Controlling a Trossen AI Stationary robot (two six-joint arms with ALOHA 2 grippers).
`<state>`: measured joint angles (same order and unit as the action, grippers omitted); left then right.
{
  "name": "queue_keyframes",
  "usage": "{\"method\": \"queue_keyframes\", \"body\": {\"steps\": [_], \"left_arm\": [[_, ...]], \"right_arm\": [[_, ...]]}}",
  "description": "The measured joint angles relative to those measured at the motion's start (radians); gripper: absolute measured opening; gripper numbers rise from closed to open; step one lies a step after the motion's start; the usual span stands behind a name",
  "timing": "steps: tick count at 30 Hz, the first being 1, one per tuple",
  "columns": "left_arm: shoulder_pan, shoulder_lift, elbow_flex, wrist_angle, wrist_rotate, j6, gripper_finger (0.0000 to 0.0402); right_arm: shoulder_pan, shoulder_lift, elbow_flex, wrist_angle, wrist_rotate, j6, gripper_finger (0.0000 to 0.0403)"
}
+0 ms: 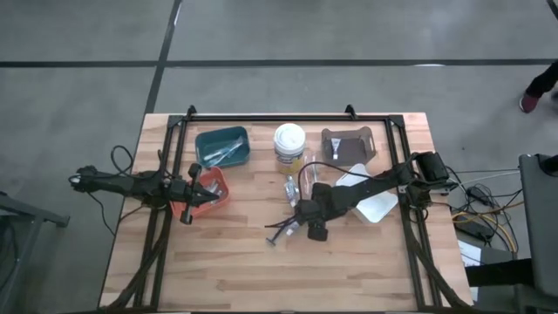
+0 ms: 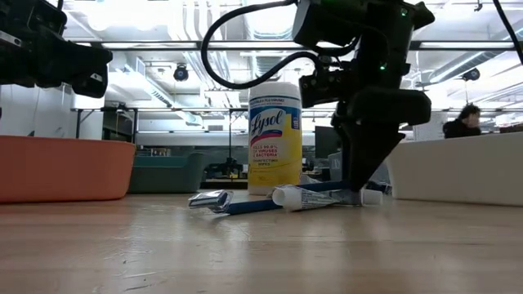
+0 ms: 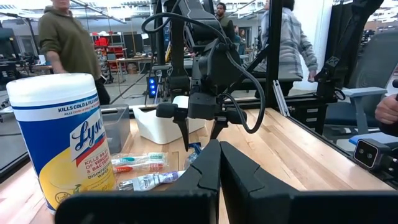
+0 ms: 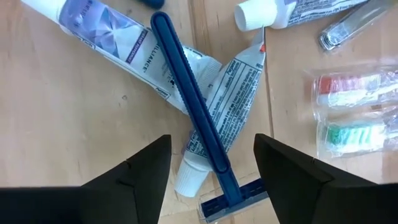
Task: Pick & Place Travel size toiletries
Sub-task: Put the top razor into the white bin
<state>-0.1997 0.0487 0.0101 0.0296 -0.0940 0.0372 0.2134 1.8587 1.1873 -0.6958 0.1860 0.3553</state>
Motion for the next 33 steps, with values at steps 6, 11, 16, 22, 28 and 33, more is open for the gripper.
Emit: {"method": "queue_keyframes", "body": {"steps": [6, 11, 16, 22, 28, 33], "left_arm": [[0.0, 0.0, 0.0, 0.0, 0.0, 0.0, 0.0007], [0.0, 0.0, 0.0, 0.0, 0.0, 0.0, 0.0007], [0.0, 0.0, 0.0, 0.0, 0.0, 0.0, 0.0007], [0.0, 0.0, 0.0, 0.0, 0.0, 0.0, 0.0007], [0.0, 0.0, 0.0, 0.0, 0.0, 0.0, 0.0007], [0.0, 0.0, 0.0, 0.0, 0.0, 0.0, 0.0007]], "right_arm": [[-0.014, 0.0, 0.0, 0.004, 0.0, 0.007, 0.0188], [-0.018, 0.0, -0.002, 0.012, 0.0, 0.003, 0.0146], [-0.018, 0.0, -0.014, 0.034, 0.0, -0.011, 0.0101], [-0.019, 0.0, -0.018, 0.045, 0.0, -0.015, 0.0052], [-0.026, -0.015, -0.016, 0.033, -0.001, -0.018, 0.0033], [-0.026, -0.046, -0.015, 0.024, -0.001, -0.018, 0.0034]]}}
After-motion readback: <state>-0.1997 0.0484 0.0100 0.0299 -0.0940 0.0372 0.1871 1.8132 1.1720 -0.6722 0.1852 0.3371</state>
